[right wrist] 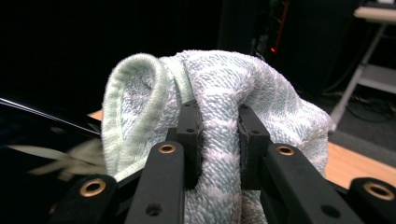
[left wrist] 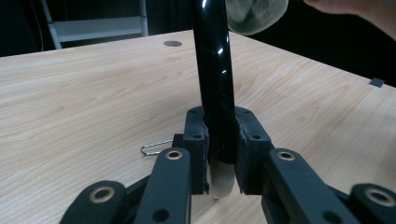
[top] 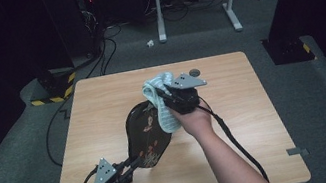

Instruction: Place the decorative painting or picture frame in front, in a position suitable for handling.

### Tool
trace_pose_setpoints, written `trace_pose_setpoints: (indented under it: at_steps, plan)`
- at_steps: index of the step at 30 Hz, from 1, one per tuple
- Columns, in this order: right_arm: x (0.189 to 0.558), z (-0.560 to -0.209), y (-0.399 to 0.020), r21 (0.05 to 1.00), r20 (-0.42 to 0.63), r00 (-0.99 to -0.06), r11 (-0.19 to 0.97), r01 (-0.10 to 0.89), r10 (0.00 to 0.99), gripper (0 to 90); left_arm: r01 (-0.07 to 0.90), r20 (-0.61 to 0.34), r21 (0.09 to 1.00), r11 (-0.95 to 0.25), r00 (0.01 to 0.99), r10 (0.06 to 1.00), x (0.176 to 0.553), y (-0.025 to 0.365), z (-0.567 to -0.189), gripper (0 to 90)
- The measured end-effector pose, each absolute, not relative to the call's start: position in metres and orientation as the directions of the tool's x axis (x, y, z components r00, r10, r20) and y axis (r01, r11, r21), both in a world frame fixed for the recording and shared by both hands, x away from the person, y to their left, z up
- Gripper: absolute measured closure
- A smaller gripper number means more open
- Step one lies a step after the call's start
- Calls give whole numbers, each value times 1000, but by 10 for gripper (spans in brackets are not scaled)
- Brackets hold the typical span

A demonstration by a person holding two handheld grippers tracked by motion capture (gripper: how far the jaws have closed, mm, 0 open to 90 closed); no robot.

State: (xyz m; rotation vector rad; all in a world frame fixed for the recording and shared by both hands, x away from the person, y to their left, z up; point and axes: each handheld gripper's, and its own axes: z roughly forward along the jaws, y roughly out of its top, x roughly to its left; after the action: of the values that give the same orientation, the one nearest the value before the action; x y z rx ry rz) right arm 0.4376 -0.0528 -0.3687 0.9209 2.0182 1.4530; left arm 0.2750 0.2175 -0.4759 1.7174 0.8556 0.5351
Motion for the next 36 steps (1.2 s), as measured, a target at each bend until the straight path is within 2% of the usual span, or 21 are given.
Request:
trace_pose_setpoints:
  at_steps: [10,28,36]
  plan:
    - [447,-396,-64,924,47,-630,206,321,775,746,276,-69,950,-143,637,768,274,217,-476,766]
    - [443,-450,-66,878,102,-630,228,421,770,745,277,-74,951,-138,637,767,275,218,-477,766]
    - [439,-433,-69,907,100,-625,188,377,774,745,279,-73,950,-143,640,765,276,219,-477,771]
